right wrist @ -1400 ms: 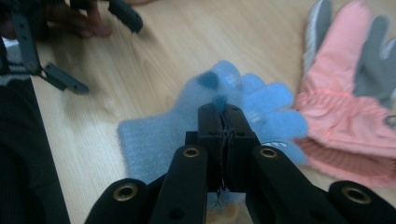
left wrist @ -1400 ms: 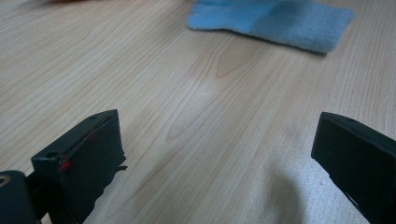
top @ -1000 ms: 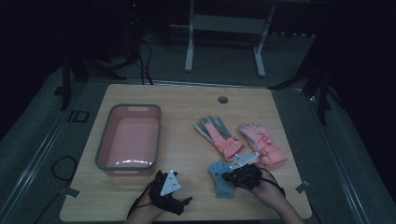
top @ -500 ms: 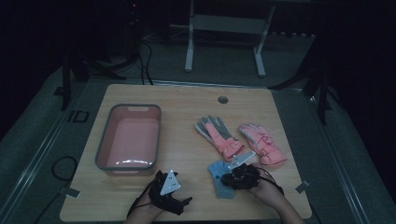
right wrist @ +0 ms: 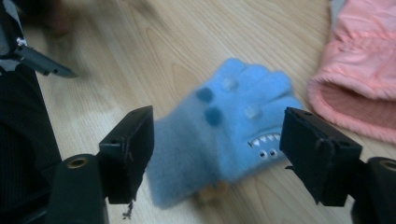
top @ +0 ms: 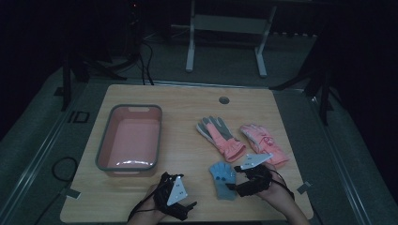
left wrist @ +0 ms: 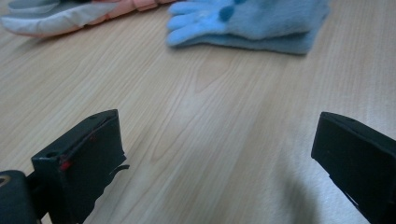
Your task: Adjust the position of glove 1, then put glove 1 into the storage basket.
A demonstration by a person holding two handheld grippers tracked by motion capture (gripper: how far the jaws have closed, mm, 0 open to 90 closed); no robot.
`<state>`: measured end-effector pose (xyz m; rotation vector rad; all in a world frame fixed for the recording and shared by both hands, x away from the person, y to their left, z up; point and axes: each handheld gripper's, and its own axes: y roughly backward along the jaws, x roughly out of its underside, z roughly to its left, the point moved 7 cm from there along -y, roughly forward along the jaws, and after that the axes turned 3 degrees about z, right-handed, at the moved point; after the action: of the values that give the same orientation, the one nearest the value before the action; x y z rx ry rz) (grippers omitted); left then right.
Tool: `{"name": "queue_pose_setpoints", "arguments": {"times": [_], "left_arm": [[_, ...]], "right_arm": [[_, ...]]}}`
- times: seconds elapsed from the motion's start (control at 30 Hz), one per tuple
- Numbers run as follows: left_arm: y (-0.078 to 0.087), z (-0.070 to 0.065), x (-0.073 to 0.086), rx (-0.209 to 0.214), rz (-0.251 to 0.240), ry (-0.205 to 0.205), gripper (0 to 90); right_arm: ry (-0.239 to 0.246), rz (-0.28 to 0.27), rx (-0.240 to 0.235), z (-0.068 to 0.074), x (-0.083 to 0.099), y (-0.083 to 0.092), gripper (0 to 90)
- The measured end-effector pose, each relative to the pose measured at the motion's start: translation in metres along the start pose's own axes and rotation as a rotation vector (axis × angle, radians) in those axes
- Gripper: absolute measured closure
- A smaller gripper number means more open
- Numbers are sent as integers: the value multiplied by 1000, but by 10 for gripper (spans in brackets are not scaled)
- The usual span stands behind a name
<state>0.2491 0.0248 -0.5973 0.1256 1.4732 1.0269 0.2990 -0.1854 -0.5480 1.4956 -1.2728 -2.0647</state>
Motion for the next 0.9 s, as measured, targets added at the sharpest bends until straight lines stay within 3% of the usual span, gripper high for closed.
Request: {"name": "queue_pose_setpoints", "arguments": {"times": [0.1, 0.23, 0.3, 0.4, 0.43, 0.5, 0.57, 0.6, 0.67, 0.8, 0.9], "left_arm": [[-1, -7, -4, 62, 27, 23, 31], [-5, -14, -10, 124, 39, -5, 36], [-8, -17, -15, 144, 26, -9, 36], [-11, -19, -24, 192, 17, 25, 38], [-12, -19, -27, 200, 19, 16, 45], [-13, -20, -33, 175, 15, -30, 47], [-14, -22, -37, 187, 7, -49, 61], [-14, -24, -44, 213, -19, -61, 61], [-17, -26, -50, 215, -35, -87, 90], [-27, -31, -60, 225, -17, -169, 150], [-33, -37, -69, 247, -26, -220, 212]], "right_arm": [[-15, 3, 4, -2, 6, 3, 179], [-58, 5, -3, -9, 14, 3, 144], [-88, -28, 7, -14, 15, 3, 143], [-115, -38, 37, -21, 14, 2, 157], [-138, -30, 19, -22, 14, 2, 158], [-190, -18, 15, -24, 15, 2, 136], [-193, -14, 17, -24, 15, 2, 121], [-200, -28, 29, -24, 13, 2, 121], [-194, -26, 30, -21, 10, 0, 125], [-201, -5, 77, -26, 6, -10, 321], [-265, -15, 79, -35, 2, -19, 414]]}}
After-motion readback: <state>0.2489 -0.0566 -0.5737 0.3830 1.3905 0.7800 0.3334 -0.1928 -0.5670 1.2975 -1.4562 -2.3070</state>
